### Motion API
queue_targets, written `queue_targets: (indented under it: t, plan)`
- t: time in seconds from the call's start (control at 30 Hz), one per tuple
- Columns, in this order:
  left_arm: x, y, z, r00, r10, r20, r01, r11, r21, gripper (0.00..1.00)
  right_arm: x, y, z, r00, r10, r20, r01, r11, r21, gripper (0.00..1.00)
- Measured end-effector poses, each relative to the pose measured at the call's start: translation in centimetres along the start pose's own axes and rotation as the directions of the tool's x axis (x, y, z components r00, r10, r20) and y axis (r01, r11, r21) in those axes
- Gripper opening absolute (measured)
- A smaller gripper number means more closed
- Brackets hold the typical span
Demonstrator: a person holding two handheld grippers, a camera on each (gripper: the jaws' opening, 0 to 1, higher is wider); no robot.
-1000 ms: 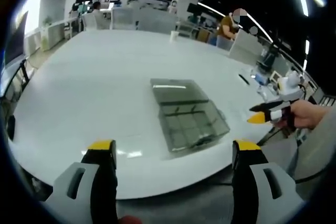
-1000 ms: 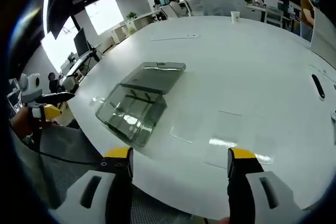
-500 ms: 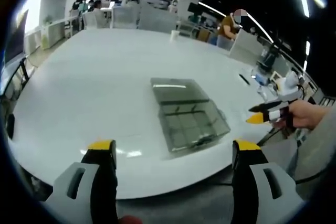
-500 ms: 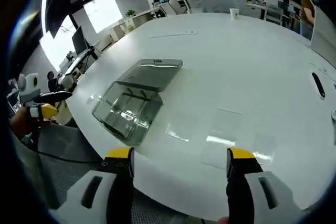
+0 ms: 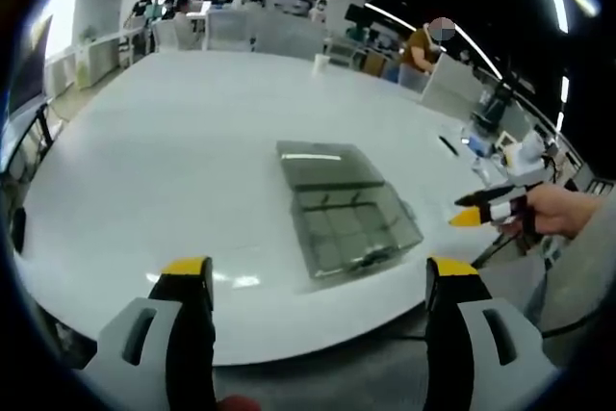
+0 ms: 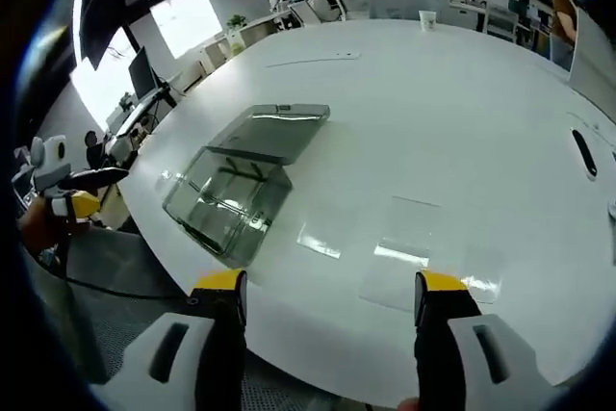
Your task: Insert the divider into the dual guide fixture by aligning both edges with the guide slots and pushing it downward to the bottom, including one-sided entry, uneven engagement, binding, and posture correction.
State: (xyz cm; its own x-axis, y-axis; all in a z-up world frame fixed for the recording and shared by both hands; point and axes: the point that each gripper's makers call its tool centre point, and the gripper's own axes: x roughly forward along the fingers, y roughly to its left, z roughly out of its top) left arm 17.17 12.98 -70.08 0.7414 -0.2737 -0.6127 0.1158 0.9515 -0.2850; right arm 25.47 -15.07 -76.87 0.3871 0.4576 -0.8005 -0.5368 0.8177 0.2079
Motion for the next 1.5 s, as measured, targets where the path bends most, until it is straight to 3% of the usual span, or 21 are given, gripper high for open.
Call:
queue_targets:
  t: [1.5]
  plan:
    - [0.7, -0.4, -0.5, 0.999, -0.022, -0.023, 0.022, 1.0, -0.001, 0.89, 1.5, -1.0, -0.2, 0.999, -0.008, -0.045, 0.009, 1.0, 0.024, 0.66]
